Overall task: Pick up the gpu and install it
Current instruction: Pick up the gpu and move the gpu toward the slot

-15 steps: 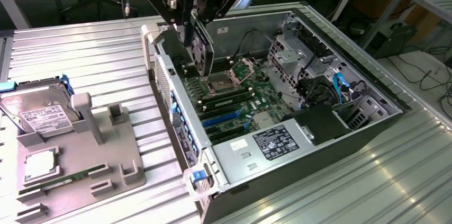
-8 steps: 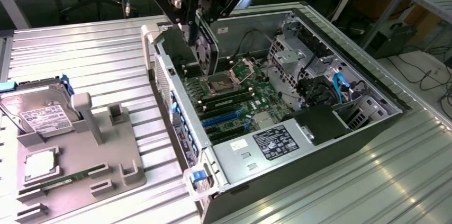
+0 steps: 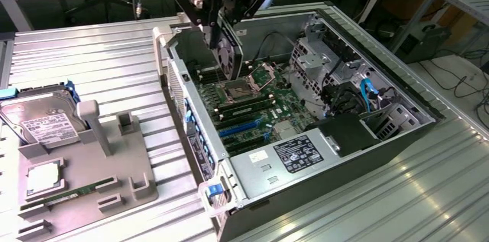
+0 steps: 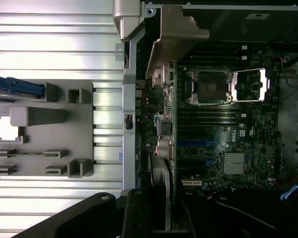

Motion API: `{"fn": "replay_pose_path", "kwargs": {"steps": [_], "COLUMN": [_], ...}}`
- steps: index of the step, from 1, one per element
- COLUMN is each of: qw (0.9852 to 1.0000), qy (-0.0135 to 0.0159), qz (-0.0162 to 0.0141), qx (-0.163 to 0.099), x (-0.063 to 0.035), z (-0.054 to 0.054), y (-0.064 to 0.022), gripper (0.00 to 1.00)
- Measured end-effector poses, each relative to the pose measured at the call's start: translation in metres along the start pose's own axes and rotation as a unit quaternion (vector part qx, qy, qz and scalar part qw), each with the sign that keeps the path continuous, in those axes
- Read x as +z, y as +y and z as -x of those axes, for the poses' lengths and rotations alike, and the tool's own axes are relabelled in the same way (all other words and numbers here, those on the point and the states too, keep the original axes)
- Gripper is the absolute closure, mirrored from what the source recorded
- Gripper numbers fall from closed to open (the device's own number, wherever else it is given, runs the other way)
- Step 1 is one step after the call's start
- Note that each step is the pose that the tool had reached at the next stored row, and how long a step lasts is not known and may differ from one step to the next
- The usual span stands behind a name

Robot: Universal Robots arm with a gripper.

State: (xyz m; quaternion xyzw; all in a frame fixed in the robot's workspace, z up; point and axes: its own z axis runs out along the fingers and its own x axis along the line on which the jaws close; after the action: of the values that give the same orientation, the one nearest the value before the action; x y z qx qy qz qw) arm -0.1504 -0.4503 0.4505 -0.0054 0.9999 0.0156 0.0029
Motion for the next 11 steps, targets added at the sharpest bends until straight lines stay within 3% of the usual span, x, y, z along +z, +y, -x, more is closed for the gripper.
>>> {"fn": "replay_pose_path", "kwargs": {"steps": [6, 8, 11], "qw": [1.0, 1.0, 1.0], "qy": [0.0, 0.0, 0.0], "qz": [0.0, 0.0, 0.0], "qx": [0.0, 0.0, 0.0], "x": [0.0001, 0.0004, 0.001], "z": [0.007, 0.033, 0.054], "y": [-0.0001, -0.0004, -0.0006], "gripper": [0.72, 0.72, 0.72]}}
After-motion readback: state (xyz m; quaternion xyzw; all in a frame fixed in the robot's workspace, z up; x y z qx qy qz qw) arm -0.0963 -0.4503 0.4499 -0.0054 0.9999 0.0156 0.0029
